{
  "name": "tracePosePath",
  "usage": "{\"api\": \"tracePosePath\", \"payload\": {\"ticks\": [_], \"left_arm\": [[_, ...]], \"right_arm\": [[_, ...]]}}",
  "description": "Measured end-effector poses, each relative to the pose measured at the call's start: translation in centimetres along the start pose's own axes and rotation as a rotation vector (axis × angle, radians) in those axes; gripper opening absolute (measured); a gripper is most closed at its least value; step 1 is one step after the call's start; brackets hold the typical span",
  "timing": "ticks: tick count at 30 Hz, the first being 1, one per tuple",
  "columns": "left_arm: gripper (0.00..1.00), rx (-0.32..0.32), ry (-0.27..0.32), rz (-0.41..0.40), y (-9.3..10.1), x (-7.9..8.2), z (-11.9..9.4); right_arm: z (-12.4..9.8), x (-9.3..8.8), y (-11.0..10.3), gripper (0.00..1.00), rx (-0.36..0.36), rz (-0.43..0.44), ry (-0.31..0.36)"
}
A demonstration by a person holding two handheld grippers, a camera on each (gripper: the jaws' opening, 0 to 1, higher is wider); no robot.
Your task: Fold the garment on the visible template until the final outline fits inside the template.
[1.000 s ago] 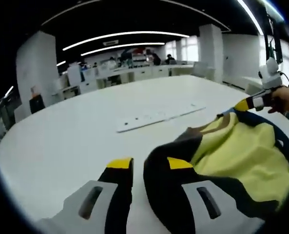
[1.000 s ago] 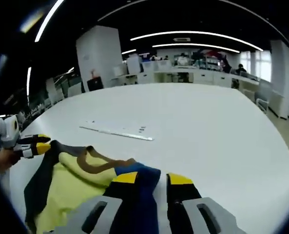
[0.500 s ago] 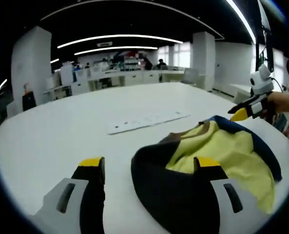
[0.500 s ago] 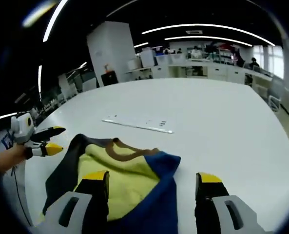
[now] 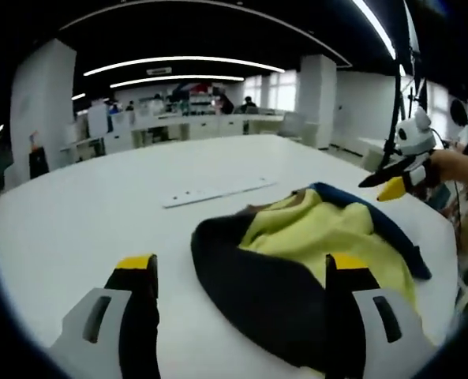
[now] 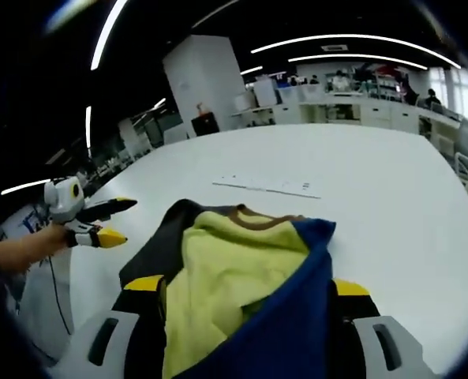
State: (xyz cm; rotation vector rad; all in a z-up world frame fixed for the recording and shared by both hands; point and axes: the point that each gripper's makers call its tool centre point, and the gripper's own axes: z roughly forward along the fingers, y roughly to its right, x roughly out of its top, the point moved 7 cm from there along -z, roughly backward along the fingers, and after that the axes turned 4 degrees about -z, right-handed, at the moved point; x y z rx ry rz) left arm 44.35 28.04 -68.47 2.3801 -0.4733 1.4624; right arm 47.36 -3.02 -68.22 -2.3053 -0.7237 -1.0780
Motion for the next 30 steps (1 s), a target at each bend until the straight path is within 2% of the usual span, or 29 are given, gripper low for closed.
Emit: {"api": "tracePosePath", "payload": {"ticks": [5, 10, 17, 21, 26, 30], "left_arm": [[0.82, -0.030, -0.011, 0.024, 1.3, -0.7, -1.6], [0.79, -0.052, -0.012, 0.010, 2.6, -1.6, -3.1], [0.73, -0.041, -0.022, -0.003, 4.9, -3.3, -5.5], [0.70, -0.050, -0.035, -0.004, 6.4, -4.5, -6.6], [0.65, -0.052, -0.056, -0.036, 7.7, -6.0, -7.6], [0.63, -0.029, -0.064, -0.057, 8.5, -6.9, -8.3]], "right_arm": [[-1.7, -1.4, -1.4, 0.81, 0.029, -0.032, -0.027], [-3.3, -2.7, -2.9, 0.79, 0.050, -0.043, -0.024], [-5.5, -5.5, -4.6, 0.77, 0.062, -0.077, -0.057], [-6.5, -7.2, -6.1, 0.78, 0.107, -0.080, -0.054], [-7.5, -9.0, -7.4, 0.76, 0.133, -0.068, -0.051], [-8.0, -10.1, -8.0, 0.74, 0.135, -0.048, -0.046]]}}
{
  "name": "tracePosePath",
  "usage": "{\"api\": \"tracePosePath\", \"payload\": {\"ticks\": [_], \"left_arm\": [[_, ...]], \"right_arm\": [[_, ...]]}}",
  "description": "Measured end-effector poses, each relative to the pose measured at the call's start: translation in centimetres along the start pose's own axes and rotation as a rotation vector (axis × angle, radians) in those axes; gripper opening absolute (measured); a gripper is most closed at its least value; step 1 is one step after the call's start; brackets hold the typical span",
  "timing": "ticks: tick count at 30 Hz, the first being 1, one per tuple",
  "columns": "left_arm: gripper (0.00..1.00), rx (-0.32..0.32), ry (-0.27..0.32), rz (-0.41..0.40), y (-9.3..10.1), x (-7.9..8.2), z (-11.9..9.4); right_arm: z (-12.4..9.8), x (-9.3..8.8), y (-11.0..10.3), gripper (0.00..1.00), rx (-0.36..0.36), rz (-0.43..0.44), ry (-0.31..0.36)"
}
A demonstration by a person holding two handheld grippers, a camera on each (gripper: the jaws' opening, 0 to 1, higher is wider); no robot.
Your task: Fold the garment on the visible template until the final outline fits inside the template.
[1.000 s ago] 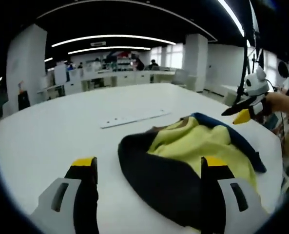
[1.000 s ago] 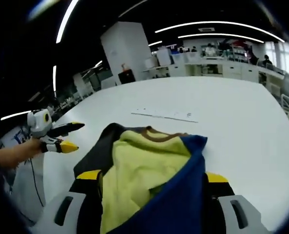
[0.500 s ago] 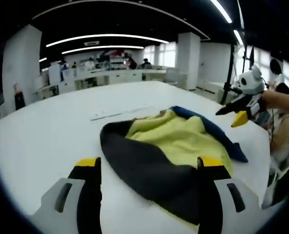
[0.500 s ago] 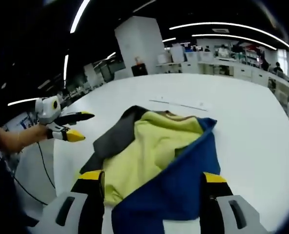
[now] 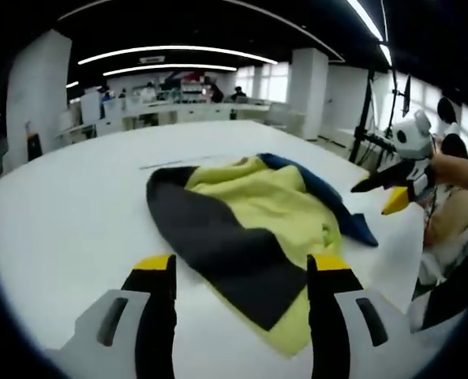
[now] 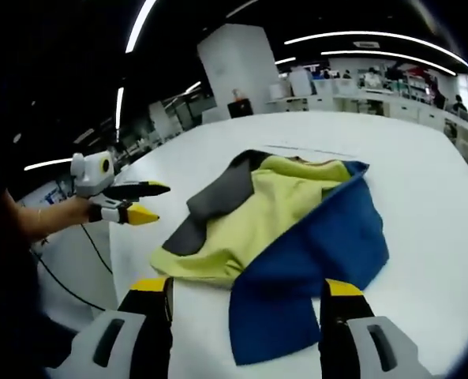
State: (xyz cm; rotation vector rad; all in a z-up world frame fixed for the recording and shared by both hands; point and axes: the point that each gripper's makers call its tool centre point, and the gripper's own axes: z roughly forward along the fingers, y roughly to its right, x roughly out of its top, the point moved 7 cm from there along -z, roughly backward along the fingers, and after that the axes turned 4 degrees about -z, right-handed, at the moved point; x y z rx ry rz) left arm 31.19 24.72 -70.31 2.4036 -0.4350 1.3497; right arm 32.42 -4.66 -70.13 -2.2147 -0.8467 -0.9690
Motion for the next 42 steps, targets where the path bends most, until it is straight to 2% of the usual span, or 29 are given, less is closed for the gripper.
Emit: {"api": "tracePosePath", "payload": {"ticks": [3, 10, 13, 18, 21, 30, 38, 42], "left_arm": [[0.57, 0.004, -0.005, -0.049, 0.6, -0.5, -0.4], [0.46, 0.044, -0.037, -0.049, 1.5, -1.9, -0.5], [0.37, 0.064, -0.060, -0.058, 1.8, -2.7, -0.5], [0.29, 0.109, -0.103, -0.078, 1.7, -4.2, -0.2], [0.25, 0.112, -0.125, -0.092, 2.0, -4.6, 0.2], [0.16, 0.153, -0.175, -0.087, 2.3, -5.4, 0.8], [0.10, 0.174, -0.180, -0.117, 1.9, -5.6, 0.8], [0.06, 0.189, -0.181, -0.124, 1.7, -5.6, 0.8]], "right_arm": [[0.0, -0.9, -0.7, 0.72, -0.001, 0.012, 0.003], [0.6, -3.1, -1.3, 0.66, -0.076, 0.009, -0.016], [0.7, -4.0, -1.4, 0.62, -0.110, 0.003, -0.038], [0.6, -5.0, -1.6, 0.49, -0.152, -0.020, -0.057], [0.6, -5.6, -1.3, 0.43, -0.201, -0.077, -0.092], [0.8, -6.4, -1.3, 0.30, -0.257, -0.136, -0.120], [0.9, -6.3, -1.1, 0.23, -0.280, -0.180, -0.125], [0.9, -6.3, -1.1, 0.12, -0.291, -0.185, -0.121]]}}
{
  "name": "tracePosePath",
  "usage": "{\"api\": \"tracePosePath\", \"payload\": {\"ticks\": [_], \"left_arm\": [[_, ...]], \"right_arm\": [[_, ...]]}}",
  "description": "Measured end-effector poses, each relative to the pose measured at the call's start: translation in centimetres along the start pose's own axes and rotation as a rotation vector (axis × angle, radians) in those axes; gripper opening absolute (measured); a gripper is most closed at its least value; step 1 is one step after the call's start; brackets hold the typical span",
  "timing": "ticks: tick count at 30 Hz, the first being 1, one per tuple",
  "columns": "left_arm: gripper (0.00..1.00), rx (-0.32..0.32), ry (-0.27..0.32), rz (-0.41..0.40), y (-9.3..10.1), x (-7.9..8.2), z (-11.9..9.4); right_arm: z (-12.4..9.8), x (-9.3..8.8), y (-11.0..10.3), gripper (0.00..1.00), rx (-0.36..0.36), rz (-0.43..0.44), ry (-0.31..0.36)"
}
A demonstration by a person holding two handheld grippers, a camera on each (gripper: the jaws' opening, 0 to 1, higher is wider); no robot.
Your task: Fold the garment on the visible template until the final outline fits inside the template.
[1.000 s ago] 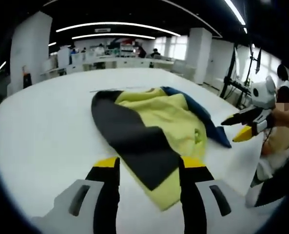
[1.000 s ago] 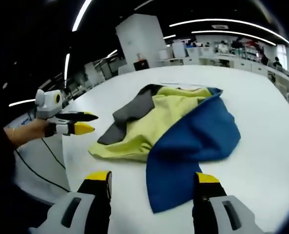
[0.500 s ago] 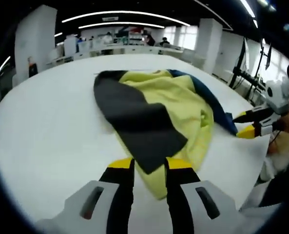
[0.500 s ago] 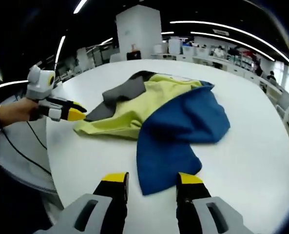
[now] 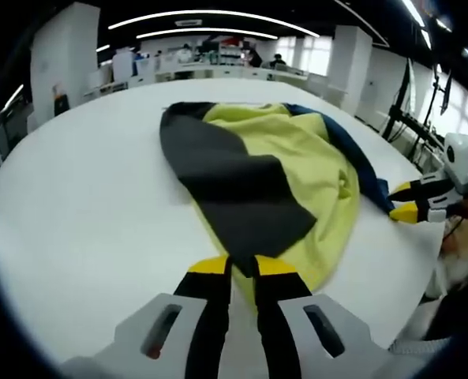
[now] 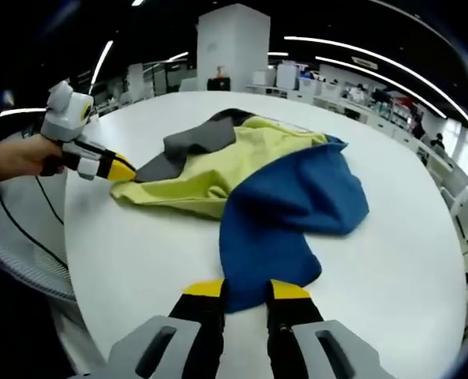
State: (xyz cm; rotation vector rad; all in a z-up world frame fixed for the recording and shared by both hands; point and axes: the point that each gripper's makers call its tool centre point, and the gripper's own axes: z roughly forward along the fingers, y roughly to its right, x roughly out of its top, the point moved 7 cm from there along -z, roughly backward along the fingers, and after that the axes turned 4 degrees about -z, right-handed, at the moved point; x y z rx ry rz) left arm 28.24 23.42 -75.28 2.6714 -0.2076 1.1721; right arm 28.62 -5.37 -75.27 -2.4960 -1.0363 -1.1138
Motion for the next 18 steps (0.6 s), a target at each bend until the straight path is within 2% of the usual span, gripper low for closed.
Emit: {"api": "tracePosePath", "payload": {"ticks": [8, 18], "left_arm": [[0.02, 0.021, -0.009, 0.027, 0.22, 0.04, 0.02], [0.00, 0.020, -0.018, 0.011, 0.25, 0.19, -0.05]], "right_arm": [[0.08, 0.03, -0.27, 0.00, -0.004, -0.005, 0.006], [-0.05, 0.31, -0.33, 0.00, 0.001, -0.005, 0.008]]}}
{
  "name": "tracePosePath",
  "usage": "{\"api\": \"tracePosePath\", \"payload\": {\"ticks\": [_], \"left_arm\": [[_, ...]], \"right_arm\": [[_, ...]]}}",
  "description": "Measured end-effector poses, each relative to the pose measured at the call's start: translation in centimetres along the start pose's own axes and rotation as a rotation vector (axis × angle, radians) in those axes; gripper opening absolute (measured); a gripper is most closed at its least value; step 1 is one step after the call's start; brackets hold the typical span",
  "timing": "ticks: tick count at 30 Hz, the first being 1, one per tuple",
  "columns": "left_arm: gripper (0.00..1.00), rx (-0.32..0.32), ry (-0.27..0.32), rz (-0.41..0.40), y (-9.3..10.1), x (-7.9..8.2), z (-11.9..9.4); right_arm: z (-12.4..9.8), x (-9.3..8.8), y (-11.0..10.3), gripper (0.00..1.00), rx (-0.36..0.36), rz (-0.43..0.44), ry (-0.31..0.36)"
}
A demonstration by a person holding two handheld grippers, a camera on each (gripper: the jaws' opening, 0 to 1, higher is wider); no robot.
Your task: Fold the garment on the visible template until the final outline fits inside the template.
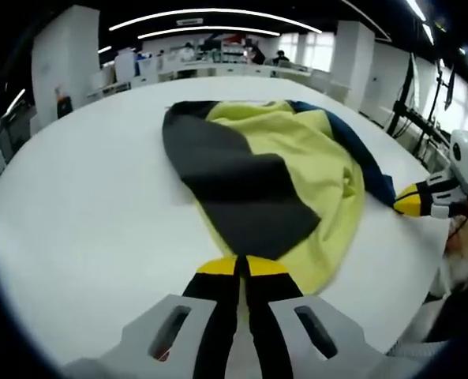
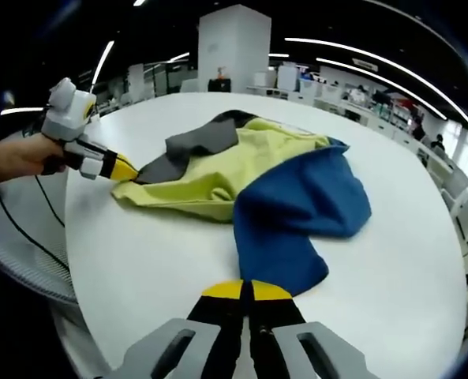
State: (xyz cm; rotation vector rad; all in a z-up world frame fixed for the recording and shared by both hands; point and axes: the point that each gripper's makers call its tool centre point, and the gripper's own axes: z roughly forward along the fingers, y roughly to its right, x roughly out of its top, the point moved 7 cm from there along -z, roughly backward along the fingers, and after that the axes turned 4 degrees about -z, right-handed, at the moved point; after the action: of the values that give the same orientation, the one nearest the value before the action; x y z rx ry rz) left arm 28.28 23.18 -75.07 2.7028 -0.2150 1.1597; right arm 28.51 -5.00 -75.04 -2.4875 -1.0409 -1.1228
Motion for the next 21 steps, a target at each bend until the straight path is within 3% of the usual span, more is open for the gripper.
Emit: {"api": "tracePosePath", "payload": {"ticks": [9, 12, 17, 21], "left_arm": [[0.00, -0.033, 0.059, -0.002, 0.3, 1.6, -1.6], [0.00, -0.033, 0.071, -0.018, -0.1, 2.1, -2.1], [0.00, 0.002, 0.084, -0.026, -2.2, 3.1, -3.5], [0.00, 0.045, 0.099, -0.050, -4.4, 3.9, -4.8]], "right_arm": [[-1.6, 1.7, 0.9, 0.00, -0.013, 0.111, 0.059], [-2.0, 2.1, 1.4, 0.00, -0.026, 0.125, 0.049], [-3.2, 3.2, 2.8, 0.00, -0.042, 0.171, 0.076], [-4.5, 4.2, 4.2, 0.00, -0.061, 0.289, 0.101]]}}
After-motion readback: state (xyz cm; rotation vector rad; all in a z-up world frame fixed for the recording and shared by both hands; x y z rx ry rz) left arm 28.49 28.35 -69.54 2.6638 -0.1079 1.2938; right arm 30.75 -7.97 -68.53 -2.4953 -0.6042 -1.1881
